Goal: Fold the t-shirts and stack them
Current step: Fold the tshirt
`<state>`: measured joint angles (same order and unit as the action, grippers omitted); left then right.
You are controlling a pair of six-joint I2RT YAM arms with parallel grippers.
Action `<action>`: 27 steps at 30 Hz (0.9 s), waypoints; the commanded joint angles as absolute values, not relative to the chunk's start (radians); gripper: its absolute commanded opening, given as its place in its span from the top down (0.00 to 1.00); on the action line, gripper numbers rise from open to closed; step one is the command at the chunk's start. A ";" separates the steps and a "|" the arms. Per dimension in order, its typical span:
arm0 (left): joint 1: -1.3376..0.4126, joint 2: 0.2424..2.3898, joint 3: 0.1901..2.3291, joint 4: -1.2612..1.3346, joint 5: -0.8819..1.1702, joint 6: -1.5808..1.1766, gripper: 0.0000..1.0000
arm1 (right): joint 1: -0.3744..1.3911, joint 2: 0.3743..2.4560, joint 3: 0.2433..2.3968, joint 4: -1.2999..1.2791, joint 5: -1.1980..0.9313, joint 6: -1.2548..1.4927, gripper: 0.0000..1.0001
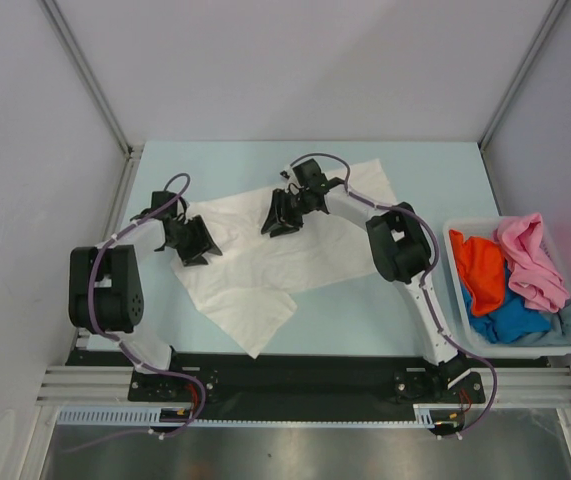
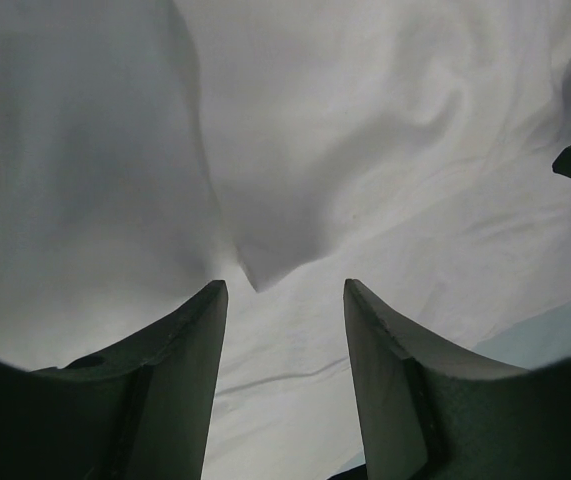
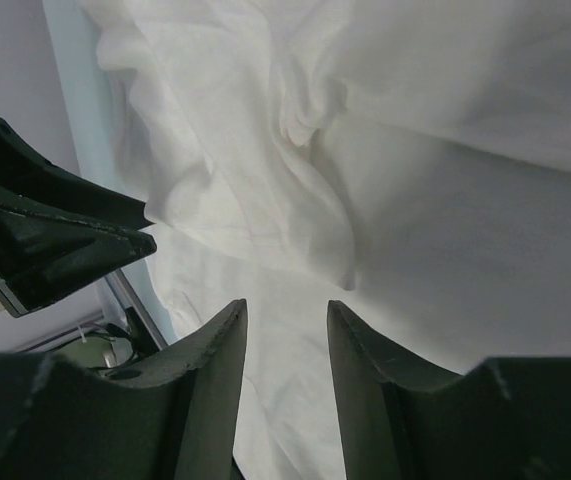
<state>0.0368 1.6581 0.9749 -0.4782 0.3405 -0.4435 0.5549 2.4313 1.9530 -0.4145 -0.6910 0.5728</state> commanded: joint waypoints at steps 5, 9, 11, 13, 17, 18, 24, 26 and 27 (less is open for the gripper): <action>0.041 1.692 0.999 -0.419 0.379 -0.446 0.45 | 0.549 2.457 2.014 -0.463 -0.687 0.522 0.54; 0.041 1.710 1.011 -0.403 0.408 -0.457 0.47 | 0.545 2.488 2.037 -0.451 -0.703 0.540 0.54; 0.043 1.720 1.019 -0.406 0.419 -0.456 0.51 | 0.545 2.506 2.062 -0.454 -0.704 0.545 0.54; 0.041 1.718 1.022 -0.410 0.423 -0.453 0.58 | 0.545 2.514 2.075 -0.451 -0.712 0.554 0.54; 0.041 1.715 1.022 -0.416 0.431 -0.453 0.65 | 0.546 2.519 2.075 -0.451 -0.703 0.552 0.55; 0.041 1.715 1.022 -0.416 0.434 -0.453 0.68 | 0.545 2.520 2.075 -0.451 -0.703 0.551 0.55; 0.043 1.697 1.043 -0.442 0.446 -0.456 0.83 | 0.545 2.526 2.080 -0.434 -0.730 0.583 0.66; 0.044 1.689 1.054 -0.457 0.449 -0.457 0.86 | 0.545 2.519 2.082 -0.420 -0.739 0.612 0.71; 0.049 1.686 1.054 -0.462 0.454 -0.462 0.87 | 0.545 2.502 2.079 -0.414 -0.741 0.623 0.83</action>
